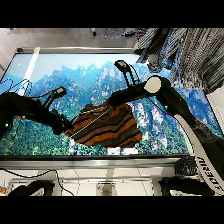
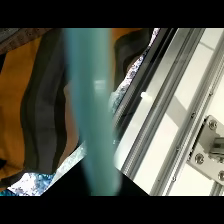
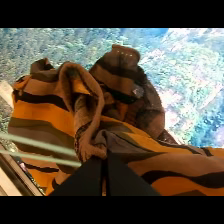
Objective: Fold the clothes and pants, and hang the long-sleeved shirts on hangers.
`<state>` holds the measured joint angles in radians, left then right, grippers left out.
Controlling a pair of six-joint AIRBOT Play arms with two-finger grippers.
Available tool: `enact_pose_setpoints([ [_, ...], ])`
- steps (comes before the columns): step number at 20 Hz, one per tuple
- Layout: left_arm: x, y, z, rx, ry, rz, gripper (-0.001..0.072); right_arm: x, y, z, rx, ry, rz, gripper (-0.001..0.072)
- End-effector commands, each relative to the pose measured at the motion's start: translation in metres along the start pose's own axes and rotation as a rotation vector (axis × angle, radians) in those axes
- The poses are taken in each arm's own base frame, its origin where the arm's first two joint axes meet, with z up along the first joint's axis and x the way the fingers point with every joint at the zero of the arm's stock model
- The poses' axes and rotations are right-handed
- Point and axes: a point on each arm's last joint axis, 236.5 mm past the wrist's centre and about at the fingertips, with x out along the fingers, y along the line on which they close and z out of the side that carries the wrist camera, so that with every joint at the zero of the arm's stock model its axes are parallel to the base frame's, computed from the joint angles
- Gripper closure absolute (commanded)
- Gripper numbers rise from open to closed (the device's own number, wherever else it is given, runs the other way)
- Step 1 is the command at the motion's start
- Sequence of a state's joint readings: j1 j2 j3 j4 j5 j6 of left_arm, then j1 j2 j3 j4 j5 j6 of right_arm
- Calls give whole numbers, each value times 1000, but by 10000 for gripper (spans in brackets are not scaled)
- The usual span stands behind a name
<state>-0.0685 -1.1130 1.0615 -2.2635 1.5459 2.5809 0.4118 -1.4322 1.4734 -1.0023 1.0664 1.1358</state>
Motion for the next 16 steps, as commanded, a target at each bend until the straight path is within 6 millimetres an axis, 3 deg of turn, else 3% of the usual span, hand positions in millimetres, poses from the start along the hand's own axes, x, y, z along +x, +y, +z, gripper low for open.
enact_pose_setpoints([
  [1,10,-2,5,18,8,-11,692,0,6,0,7,-1,22,694],
  [4,18,6,12,20,-8,7,692,-1,15,0,24,3,62,694],
  [7,24,27,25,2,-64,59,692,0,34,-5,30,28,120,694],
  [11,31,38,48,46,-160,63,692,4,80,-16,-42,76,188,693],
  [16,48,35,52,99,-148,40,692,3,143,-22,-152,85,260,693],
])
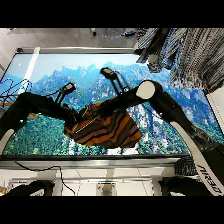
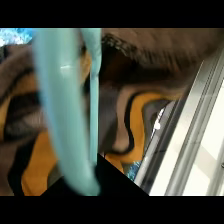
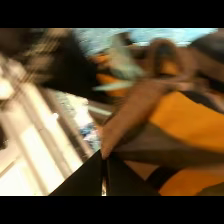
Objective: Fold the clothes and pants, and hang the long-sleeved shirts on hangers.
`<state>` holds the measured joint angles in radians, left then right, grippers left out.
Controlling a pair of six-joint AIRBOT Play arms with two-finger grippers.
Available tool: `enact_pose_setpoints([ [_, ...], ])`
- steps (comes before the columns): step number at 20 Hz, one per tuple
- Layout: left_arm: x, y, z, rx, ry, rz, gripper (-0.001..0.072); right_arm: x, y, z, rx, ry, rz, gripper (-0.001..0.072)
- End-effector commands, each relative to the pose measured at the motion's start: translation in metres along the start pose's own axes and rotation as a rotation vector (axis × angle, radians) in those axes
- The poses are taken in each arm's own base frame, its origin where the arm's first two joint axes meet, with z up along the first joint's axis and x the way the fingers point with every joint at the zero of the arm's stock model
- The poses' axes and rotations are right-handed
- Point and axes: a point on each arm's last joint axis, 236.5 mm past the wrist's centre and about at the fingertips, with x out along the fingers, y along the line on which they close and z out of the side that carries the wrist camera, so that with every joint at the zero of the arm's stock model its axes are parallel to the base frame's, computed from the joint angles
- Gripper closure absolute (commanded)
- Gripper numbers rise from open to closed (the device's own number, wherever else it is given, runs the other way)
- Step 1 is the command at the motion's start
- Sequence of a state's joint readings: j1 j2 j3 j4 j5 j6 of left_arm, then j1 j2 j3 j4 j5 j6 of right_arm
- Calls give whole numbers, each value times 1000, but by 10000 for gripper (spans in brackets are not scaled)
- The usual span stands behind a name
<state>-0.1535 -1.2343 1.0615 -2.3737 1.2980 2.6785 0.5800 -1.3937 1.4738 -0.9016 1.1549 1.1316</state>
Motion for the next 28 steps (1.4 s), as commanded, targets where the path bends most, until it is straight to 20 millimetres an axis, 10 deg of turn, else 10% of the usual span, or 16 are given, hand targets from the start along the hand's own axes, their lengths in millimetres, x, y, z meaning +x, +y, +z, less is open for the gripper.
enact_pose_setpoints([
  [1,10,1,7,58,-19,1,692,10,37,-7,-67,35,45,693],
  [4,11,5,10,128,-26,19,692,14,34,-19,-128,88,0,633],
  [7,11,5,10,236,-26,20,691,3,6,-36,-322,182,-112,255],
  [15,11,0,15,298,-50,4,691,-86,-35,30,-877,23,-457,294],
  [22,12,-10,17,301,-54,-28,692,-13,-52,-16,-805,163,-202,290],
  [28,12,-11,18,299,-60,-35,691,3,-55,-10,-758,125,-187,374],
])
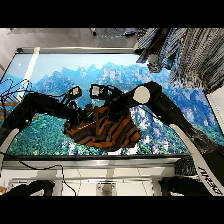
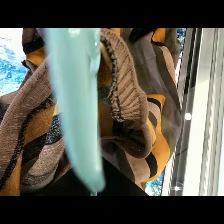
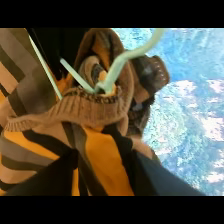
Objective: Fold the clothes and pants, and hang the long-sleeved shirts on hangers.
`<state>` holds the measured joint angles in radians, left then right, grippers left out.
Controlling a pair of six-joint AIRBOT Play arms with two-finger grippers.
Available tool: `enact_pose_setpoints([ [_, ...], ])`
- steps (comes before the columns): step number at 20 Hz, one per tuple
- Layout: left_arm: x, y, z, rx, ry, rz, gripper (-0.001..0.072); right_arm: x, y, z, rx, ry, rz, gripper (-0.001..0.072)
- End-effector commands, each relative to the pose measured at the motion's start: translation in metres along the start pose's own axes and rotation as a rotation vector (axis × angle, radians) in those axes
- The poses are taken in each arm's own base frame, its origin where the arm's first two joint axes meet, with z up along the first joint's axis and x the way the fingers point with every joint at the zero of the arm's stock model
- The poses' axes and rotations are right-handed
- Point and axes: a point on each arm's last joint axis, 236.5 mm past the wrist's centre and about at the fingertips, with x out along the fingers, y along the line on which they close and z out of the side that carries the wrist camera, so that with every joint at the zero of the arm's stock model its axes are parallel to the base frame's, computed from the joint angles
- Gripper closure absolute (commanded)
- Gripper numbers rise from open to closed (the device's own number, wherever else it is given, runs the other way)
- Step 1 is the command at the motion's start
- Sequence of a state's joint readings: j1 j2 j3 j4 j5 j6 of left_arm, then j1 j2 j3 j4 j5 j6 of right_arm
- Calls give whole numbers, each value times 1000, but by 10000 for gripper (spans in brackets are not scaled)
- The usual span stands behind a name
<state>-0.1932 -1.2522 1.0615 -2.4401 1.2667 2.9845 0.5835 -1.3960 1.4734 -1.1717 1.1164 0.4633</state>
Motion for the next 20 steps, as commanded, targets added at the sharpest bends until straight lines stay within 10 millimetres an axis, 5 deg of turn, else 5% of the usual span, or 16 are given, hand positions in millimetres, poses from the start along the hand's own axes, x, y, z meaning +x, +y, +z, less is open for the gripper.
enact_pose_setpoints([
  [1,0,-2,2,-2,-6,-9,691,8,-5,6,34,-35,-10,504],
  [2,0,-3,1,-2,-6,-11,691,7,-10,9,53,-46,-30,697],
  [10,-12,-8,3,-91,-5,-11,673,7,-11,1,96,-18,-32,697],
  [11,-19,-10,5,-102,-6,0,531,7,-14,-2,97,-3,-45,697],
  [13,-38,-11,14,-162,-25,57,119,6,-22,-14,100,41,-79,697],
  [17,-93,0,2,-168,11,257,88,-1,-29,-20,101,56,-104,696],
  [20,-116,19,-6,-255,-38,321,89,-12,-32,-18,101,46,-125,696],
])
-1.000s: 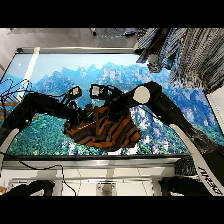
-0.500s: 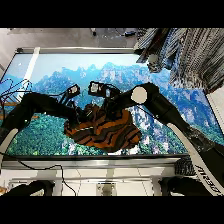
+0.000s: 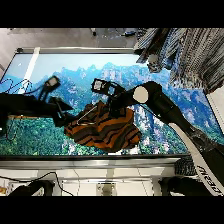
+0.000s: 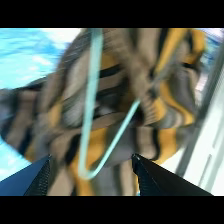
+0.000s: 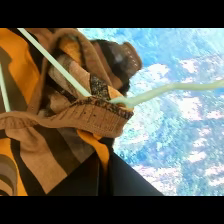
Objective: Fold the clothes and pants, and hang the long-sleeved shirts on hangers.
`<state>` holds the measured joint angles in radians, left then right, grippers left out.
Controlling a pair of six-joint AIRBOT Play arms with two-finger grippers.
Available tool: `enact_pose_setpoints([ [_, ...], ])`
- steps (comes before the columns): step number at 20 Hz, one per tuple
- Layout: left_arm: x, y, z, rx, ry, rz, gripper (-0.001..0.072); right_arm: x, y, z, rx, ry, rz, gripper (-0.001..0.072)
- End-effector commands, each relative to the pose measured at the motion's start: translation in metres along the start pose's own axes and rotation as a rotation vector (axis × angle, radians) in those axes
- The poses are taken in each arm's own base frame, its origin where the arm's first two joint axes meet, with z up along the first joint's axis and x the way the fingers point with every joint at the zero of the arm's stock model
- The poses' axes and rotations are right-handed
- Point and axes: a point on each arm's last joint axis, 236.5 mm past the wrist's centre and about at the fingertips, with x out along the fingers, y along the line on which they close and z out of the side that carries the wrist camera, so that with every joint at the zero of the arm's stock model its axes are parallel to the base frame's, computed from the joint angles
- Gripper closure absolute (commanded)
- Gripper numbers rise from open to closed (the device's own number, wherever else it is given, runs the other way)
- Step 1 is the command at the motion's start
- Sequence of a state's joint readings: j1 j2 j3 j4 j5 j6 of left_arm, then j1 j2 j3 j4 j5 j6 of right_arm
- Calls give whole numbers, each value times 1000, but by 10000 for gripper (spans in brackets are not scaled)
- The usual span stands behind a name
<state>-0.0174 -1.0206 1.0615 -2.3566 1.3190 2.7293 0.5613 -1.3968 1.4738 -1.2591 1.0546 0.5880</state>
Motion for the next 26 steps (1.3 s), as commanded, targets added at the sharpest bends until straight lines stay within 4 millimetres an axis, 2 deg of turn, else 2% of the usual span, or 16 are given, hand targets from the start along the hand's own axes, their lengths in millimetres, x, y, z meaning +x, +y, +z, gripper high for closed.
enact_pose_setpoints([
  [1,-20,27,-2,-142,-56,83,90,-10,-5,0,-2,-2,-24,696],
  [3,-8,44,-1,-285,-94,72,90,-14,-3,4,0,-13,-23,696],
  [4,3,44,-3,-314,-86,44,90,-14,-3,5,3,-18,-20,696],
  [5,18,41,-6,-333,-65,10,93,-14,-2,5,4,-20,-18,696],
  [6,31,36,-8,-335,-43,-27,143,-14,-2,5,5,-18,-16,696],
  [8,60,33,-12,-334,-11,-61,157,-14,2,3,4,-9,-2,696],
  [11,91,49,-14,-352,-13,-22,157,-14,8,-2,2,10,26,696],
  [14,104,44,-15,-374,-3,-45,157,-14,11,-3,1,17,36,696],
  [19,113,41,-12,-346,3,-31,161,-14,11,-3,1,17,37,696],
  [20,114,43,-11,-341,1,-22,229,-14,11,-3,1,17,37,696],
  [22,115,44,-12,-334,5,-14,549,-14,11,-4,0,17,37,696],
  [23,116,43,-13,-335,9,-17,649,-14,11,-4,0,18,36,696],
  [24,117,44,-17,-328,25,-15,687,-14,9,-5,-4,24,31,696],
  [26,115,42,-25,-341,59,-13,688,-14,3,-15,-27,64,3,696],
])
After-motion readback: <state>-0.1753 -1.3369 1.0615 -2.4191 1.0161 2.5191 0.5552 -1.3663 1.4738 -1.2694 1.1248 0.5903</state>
